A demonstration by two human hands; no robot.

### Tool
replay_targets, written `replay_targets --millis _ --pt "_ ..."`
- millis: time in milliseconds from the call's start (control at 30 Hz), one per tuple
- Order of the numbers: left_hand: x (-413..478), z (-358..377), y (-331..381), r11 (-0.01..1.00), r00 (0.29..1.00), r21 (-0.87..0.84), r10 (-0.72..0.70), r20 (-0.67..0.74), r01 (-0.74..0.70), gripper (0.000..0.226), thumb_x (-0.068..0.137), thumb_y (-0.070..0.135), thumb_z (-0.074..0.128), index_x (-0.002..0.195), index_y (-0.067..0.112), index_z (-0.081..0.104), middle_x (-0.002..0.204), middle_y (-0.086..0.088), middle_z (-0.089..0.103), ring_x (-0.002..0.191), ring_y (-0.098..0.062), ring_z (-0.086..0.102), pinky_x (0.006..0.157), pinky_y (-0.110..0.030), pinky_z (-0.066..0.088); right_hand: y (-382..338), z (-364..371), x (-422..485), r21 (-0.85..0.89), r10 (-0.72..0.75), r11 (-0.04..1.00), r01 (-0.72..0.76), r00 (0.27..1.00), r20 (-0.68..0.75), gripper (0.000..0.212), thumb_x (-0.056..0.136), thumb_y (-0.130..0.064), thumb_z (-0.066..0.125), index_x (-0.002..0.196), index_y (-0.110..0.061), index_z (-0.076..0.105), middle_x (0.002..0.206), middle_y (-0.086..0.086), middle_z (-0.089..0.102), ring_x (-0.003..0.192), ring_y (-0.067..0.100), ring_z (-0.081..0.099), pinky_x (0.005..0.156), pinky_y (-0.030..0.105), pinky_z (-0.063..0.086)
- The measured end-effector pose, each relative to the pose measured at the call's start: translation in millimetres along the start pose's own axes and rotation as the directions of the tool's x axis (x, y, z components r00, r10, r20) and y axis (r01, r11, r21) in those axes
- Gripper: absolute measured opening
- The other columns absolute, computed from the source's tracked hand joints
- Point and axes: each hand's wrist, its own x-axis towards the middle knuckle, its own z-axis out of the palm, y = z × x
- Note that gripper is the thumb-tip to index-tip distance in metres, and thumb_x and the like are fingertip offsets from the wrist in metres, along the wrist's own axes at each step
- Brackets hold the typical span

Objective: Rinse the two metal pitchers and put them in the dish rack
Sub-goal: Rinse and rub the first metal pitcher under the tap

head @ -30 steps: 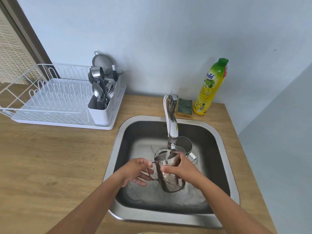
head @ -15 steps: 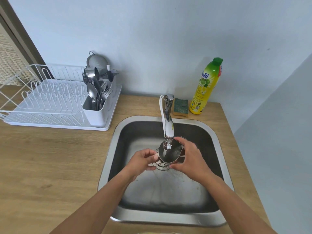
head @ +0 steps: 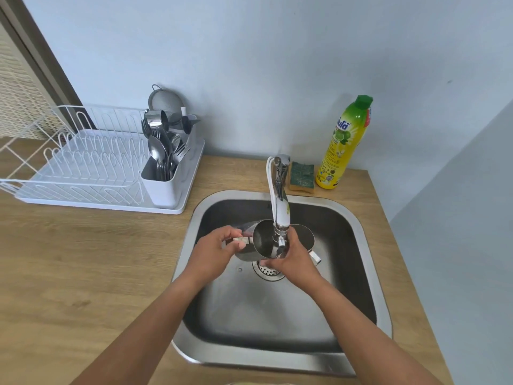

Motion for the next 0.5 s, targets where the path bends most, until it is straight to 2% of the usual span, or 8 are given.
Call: replay_targets --millis 67,100,200,267,333,400,433,500 --pt "-2.4 -6.9 4.6 0.994 1.0 0.105 0.007 -0.004 -0.007 0.004 0.091 0.033 0.064 0.09 0.031 0.068 0.098 0.015 0.072 0.094 -0.008 0.066 0.086 -0.034 0.052 -0.3 6.4 -0.9 0.06 0.031 0.998 -0.034 0.998 0.045 0.078 0.063 -0.022 0.092 0.123 -0.032 0.044 0.092 -0.017 0.061 0.084 0.003 0.059 0.077 0.019 0.047" --pt "-3.5 -9.3 6.5 0.989 1.0 0.147 0.014 -0.01 -0.012 0.007 0.092 0.034 0.062 0.089 0.03 0.067 0.093 0.013 0.072 0.089 -0.009 0.066 0.083 -0.034 0.052 -1.9 9.8 -2.6 0.076 0.04 0.996 -0.045 0.996 0.074 0.077 0.061 -0.024 0.094 0.122 -0.029 0.047 0.097 -0.016 0.066 0.089 0.002 0.063 0.082 0.021 0.051" --pt "-6.2 -12.9 9.8 0.97 1.0 0.244 0.007 -0.021 -0.002 0.012 0.095 0.036 0.057 0.089 0.029 0.065 0.084 0.013 0.07 0.081 -0.008 0.064 0.072 -0.028 0.048 5.3 17.5 -5.4 0.101 0.069 0.991 -0.084 0.988 0.141 0.082 0.05 -0.045 0.096 0.117 -0.02 0.058 0.107 -0.003 0.074 0.101 0.012 0.071 0.095 0.04 0.056" --pt "-6.7 -12.8 6.2 0.956 1.0 0.291 -0.027 -0.015 0.03 0.015 0.095 0.038 0.053 0.088 0.03 0.063 0.08 0.013 0.07 0.078 -0.007 0.063 0.07 -0.026 0.047 8.1 18.2 -10.8 0.135 0.102 0.983 -0.123 0.984 0.149 0.071 0.057 -0.032 0.096 0.115 -0.018 0.058 0.106 -0.002 0.074 0.098 0.008 0.071 0.089 0.028 0.057" --pt "-6.1 -11.4 -1.5 0.966 0.996 0.244 -0.084 0.008 0.079 0.018 0.095 0.04 0.052 0.085 0.03 0.062 0.079 0.012 0.072 0.075 -0.008 0.067 0.075 -0.032 0.054 10.5 18.0 -17.2 0.183 0.129 0.97 -0.158 0.978 0.161 0.069 0.062 -0.022 0.094 0.118 -0.018 0.055 0.108 -0.003 0.073 0.099 0.007 0.07 0.085 0.018 0.055" --pt "-6.9 -7.9 -7.8 0.981 0.99 0.15 -0.131 0.055 0.121 0.02 0.096 0.041 0.051 0.083 0.03 0.061 0.082 0.013 0.075 0.074 -0.007 0.071 0.079 -0.038 0.058 15.3 16.6 -22.7 0.204 0.152 0.961 -0.187 0.972 0.178 0.079 0.059 -0.035 0.095 0.125 -0.02 0.053 0.115 -0.003 0.071 0.107 0.011 0.068 0.096 0.029 0.054" --pt "-8.1 -5.7 -8.7 0.983 0.987 0.125 -0.144 0.074 0.134 0.021 0.097 0.041 0.051 0.083 0.029 0.06 0.083 0.014 0.076 0.073 -0.007 0.072 0.08 -0.039 0.058 15.8 15.2 -25.0 0.212 0.164 0.956 -0.201 0.97 0.179 0.078 0.06 -0.036 0.094 0.124 -0.022 0.053 0.117 -0.003 0.07 0.11 0.012 0.066 0.1 0.032 0.052" --pt "-10.3 -0.4 -10.4 0.982 0.98 0.095 -0.17 0.1 0.161 0.022 0.099 0.04 0.049 0.085 0.026 0.06 0.083 0.012 0.077 0.069 -0.01 0.074 0.081 -0.041 0.058 15.6 9.8 -30.6 0.222 0.192 0.947 -0.23 0.965 0.18 0.066 0.067 -0.031 0.09 0.121 -0.022 0.053 0.114 -0.003 0.07 0.108 0.01 0.066 0.097 0.03 0.053"
